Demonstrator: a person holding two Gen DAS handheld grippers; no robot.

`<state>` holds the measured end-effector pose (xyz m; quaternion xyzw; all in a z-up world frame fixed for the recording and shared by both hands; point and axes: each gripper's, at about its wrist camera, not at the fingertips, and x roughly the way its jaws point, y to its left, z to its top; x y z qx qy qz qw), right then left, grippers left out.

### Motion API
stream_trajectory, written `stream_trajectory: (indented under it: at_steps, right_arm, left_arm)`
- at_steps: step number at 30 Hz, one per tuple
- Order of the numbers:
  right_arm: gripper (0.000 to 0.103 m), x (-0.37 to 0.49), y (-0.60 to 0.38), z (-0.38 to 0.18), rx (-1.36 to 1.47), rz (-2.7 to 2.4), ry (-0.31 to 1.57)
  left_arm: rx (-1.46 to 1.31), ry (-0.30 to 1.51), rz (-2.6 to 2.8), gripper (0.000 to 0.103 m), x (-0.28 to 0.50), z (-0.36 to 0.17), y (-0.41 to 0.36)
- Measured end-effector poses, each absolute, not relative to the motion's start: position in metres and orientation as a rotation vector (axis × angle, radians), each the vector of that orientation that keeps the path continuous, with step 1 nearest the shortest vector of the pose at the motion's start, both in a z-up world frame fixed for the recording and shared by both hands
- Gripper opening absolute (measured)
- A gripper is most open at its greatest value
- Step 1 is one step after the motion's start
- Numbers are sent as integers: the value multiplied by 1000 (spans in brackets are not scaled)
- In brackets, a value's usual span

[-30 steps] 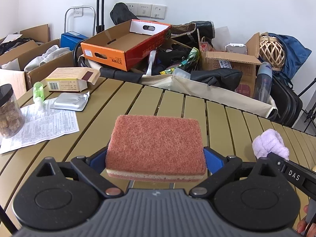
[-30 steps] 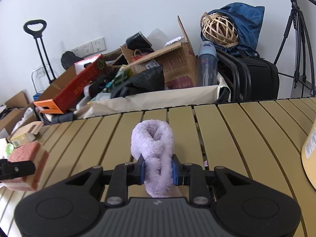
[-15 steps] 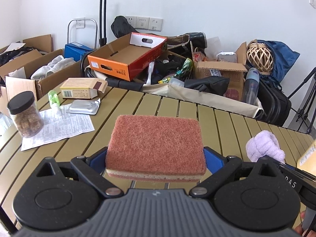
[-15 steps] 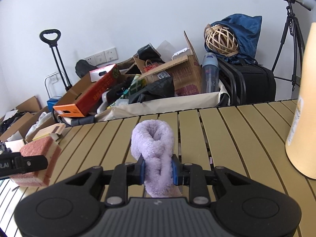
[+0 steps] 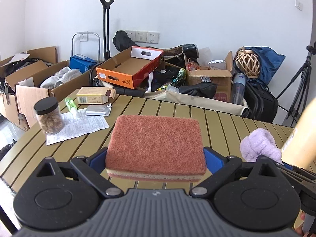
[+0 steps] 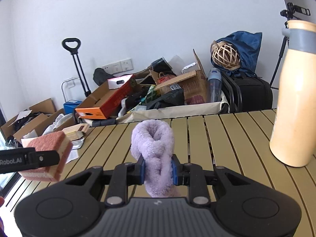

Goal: Collect trash
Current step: 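Close the right gripper on the lilac scrunchie while the left holds the sponge, then carry the sponge and scrunchie down under the table toward the black bin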

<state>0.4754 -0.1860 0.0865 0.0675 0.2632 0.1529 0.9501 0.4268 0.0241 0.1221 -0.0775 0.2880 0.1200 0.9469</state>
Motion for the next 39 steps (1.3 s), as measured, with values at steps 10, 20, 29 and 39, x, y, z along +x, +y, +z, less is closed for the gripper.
stream_trajectory:
  at_steps: [10, 20, 29, 39]
  right_arm:
    - [24, 396, -197, 91, 121, 331, 512]
    - [24, 322, -207, 80, 76, 353, 505]
    - [24, 266, -206, 62, 37, 390, 524]
    - [24, 229, -197, 16, 29, 438, 619]
  left_arm:
    - [-123, 556, 192, 99, 348, 129, 8]
    - [-90, 557, 116, 99, 278, 113, -10]
    - [-71, 561, 69, 99, 228, 94, -14]
    - [-67, 631, 49, 99, 195, 55, -11]
